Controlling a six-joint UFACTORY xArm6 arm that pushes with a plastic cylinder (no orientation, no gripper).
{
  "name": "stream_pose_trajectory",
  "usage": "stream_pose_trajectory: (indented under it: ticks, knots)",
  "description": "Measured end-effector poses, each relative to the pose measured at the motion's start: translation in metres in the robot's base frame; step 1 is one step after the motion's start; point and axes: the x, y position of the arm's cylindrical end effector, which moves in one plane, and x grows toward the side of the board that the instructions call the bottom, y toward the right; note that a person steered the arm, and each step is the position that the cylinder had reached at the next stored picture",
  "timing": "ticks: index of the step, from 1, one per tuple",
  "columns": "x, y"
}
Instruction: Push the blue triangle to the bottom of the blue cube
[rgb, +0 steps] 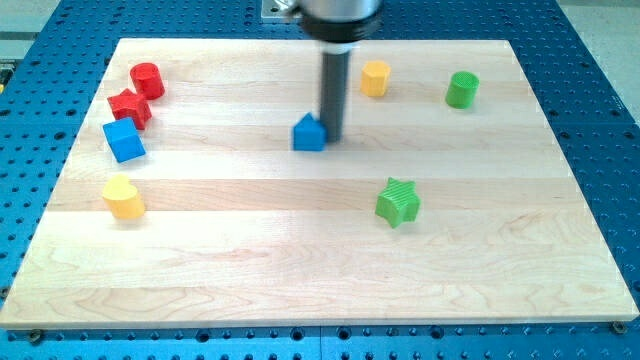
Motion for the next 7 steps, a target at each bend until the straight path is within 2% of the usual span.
stream_pose_trajectory:
  ticks: [2, 3, 7]
  knots:
    - [0.035, -0.136]
    - [0.042, -0.163]
    - [0.054, -0.188]
